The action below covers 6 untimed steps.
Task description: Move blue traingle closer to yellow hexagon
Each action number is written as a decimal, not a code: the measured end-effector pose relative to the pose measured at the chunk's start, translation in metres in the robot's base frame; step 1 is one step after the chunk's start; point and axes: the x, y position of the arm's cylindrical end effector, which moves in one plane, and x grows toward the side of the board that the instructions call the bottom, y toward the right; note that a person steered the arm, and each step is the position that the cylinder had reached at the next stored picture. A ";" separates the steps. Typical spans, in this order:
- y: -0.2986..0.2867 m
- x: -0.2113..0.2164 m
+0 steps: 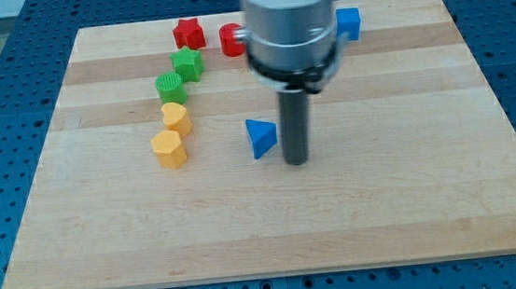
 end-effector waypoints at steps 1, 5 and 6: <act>0.005 -0.031; -0.122 0.020; -0.123 0.045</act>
